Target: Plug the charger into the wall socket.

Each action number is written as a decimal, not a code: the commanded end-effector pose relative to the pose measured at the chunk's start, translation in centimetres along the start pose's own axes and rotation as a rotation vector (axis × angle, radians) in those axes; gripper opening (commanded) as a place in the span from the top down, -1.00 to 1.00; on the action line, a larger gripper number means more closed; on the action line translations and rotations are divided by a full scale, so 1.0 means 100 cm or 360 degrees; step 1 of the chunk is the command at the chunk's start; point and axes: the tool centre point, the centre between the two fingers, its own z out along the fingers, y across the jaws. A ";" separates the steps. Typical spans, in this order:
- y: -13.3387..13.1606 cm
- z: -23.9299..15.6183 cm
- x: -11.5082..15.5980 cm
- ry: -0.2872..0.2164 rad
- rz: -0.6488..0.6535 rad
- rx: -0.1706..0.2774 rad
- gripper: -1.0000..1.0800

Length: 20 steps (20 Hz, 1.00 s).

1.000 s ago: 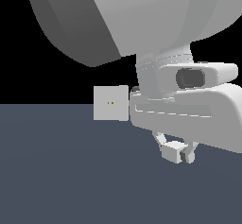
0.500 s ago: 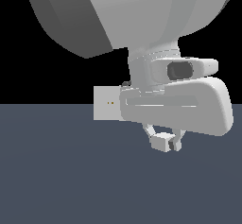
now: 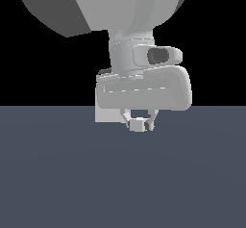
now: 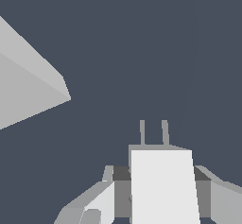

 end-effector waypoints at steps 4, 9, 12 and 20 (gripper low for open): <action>-0.034 -0.022 -0.004 0.0002 -0.0302 0.0071 1.00; -0.055 -0.036 -0.012 0.0001 -0.0493 0.0117 1.00; -0.063 -0.042 -0.015 -0.0001 -0.0573 0.0136 1.00; -0.072 -0.049 -0.021 -0.0005 -0.0666 0.0159 1.00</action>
